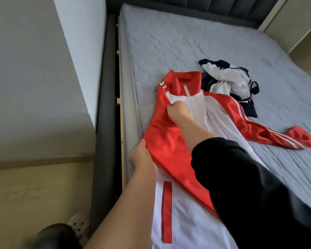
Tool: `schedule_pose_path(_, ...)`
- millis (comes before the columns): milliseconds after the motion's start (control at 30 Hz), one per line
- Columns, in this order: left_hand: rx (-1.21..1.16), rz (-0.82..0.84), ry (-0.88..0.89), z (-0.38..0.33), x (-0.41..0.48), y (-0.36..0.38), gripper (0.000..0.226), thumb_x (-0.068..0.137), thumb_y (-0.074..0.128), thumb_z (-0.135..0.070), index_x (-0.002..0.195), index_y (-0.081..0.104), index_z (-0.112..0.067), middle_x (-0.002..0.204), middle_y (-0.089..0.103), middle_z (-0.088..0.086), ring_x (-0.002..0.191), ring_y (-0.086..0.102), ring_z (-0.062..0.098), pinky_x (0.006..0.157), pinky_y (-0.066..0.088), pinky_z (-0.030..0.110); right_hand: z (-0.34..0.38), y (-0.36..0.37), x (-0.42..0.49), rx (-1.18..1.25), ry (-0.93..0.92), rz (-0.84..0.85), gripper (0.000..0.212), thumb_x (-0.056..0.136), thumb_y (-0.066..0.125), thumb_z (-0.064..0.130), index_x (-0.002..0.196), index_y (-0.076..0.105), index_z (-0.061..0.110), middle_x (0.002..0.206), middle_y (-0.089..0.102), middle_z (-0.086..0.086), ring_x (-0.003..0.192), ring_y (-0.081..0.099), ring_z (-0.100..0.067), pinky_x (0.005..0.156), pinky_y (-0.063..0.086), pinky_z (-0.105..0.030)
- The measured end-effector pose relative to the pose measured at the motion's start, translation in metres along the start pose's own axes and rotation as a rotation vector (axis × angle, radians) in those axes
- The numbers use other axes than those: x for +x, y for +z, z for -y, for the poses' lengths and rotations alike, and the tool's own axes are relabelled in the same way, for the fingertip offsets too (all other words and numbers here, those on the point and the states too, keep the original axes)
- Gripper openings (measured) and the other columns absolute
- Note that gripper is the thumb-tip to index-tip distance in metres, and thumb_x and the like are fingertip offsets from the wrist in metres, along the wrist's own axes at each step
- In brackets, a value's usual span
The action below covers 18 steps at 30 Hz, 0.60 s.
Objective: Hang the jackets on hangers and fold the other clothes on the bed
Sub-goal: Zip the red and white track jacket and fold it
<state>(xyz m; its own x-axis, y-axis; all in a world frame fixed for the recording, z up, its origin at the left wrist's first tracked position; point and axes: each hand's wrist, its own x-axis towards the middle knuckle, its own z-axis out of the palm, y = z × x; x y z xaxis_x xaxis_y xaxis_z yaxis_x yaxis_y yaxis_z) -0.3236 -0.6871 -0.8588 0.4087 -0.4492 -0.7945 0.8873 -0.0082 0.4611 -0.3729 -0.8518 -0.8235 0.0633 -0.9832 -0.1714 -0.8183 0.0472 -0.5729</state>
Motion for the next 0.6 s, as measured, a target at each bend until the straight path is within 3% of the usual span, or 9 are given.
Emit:
schedule_pose_path(100,0.025,-0.136,-0.001,-0.010,0.004,-0.006,0.020,0.085,0.070,-0.017,0.072,0.055,-0.011,0.082,0.062,0.004,0.082,0.062,0.021,0.078,0.051,0.032,-0.003,0.003,0.009,0.091,0.003,-0.021,0.019,0.091,0.058,0.029,0.085,0.060,0.011,0.078,0.060,-0.004,0.086,0.061,-0.027,0.068,0.039,-0.026)
schedule_pose_path(167,0.082,-0.166,0.020,-0.014,0.005,-0.010,0.025,0.083,0.072,-0.019,0.071,0.052,-0.010,0.081,0.060,0.004,0.086,0.062,0.023,0.085,0.053,0.035,-0.006,0.003,0.009,0.146,0.013,-0.074,0.018,0.091,0.059,0.027,0.084,0.058,0.011,0.076,0.057,-0.003,0.087,0.062,-0.027,0.065,0.035,-0.024)
schedule_pose_path(233,0.138,-0.126,0.063,-0.013,0.007,-0.012,0.019,0.084,0.070,-0.016,0.075,0.057,-0.006,0.085,0.062,0.007,0.090,0.063,0.026,0.090,0.052,0.038,-0.009,0.003,0.003,0.101,-0.026,-0.077,0.020,0.093,0.056,0.028,0.092,0.060,0.008,0.085,0.062,-0.007,0.095,0.061,-0.029,0.069,0.039,-0.027)
schedule_pose_path(300,0.290,-0.075,0.158,-0.014,0.008,-0.015,0.022,0.088,0.066,-0.017,0.089,0.064,0.005,0.086,0.065,0.013,0.096,0.063,0.032,0.093,0.051,0.039,-0.011,0.005,-0.010,0.008,-0.114,-0.089,0.034,0.094,0.052,0.030,0.117,0.056,0.005,0.115,0.060,-0.013,0.113,0.053,-0.031,0.089,0.043,-0.034)
schedule_pose_path(367,0.541,-0.081,0.318,-0.017,0.009,-0.019,0.031,0.090,0.062,-0.026,0.083,0.066,0.004,0.079,0.065,0.016,0.088,0.061,0.032,0.077,0.045,0.028,-0.014,0.009,-0.031,-0.061,-0.221,-0.119,0.047,0.094,0.049,0.028,0.135,0.045,0.006,0.137,0.046,-0.015,0.128,0.040,-0.032,0.106,0.033,-0.041)
schedule_pose_path(433,0.692,-0.159,0.515,-0.019,0.008,-0.025,0.030,0.086,0.067,-0.026,0.071,0.065,-0.001,0.067,0.061,0.012,0.076,0.057,0.027,0.064,0.034,0.028,-0.023,0.014,-0.059,-0.135,-0.328,-0.165,0.050,0.094,0.048,0.026,0.140,0.041,0.008,0.148,0.037,-0.013,0.136,0.031,-0.032,0.113,0.022,-0.043)
schedule_pose_path(500,0.765,-0.214,0.666,-0.021,0.000,-0.028,0.023,0.082,0.071,-0.021,0.097,0.069,-0.004,0.087,0.068,0.013,0.086,0.061,0.026,0.071,0.037,0.026,-0.039,0.016,-0.084,-0.247,-0.422,-0.164,0.050,0.095,0.046,0.024,0.142,0.040,0.011,0.155,0.027,-0.011,0.143,0.021,-0.030,0.117,0.013,-0.047)
schedule_pose_path(600,1.032,-0.178,1.133,-0.020,-0.008,-0.032,0.055,0.078,0.071,-0.010,0.130,0.054,-0.008,0.117,0.057,0.014,0.111,0.052,0.030,0.088,0.040,0.035,-0.063,0.015,-0.112,-0.399,-0.508,-0.161,0.052,0.094,0.045,0.021,0.145,0.037,0.012,0.159,0.020,-0.009,0.147,0.012,-0.028,0.118,0.008,-0.054)
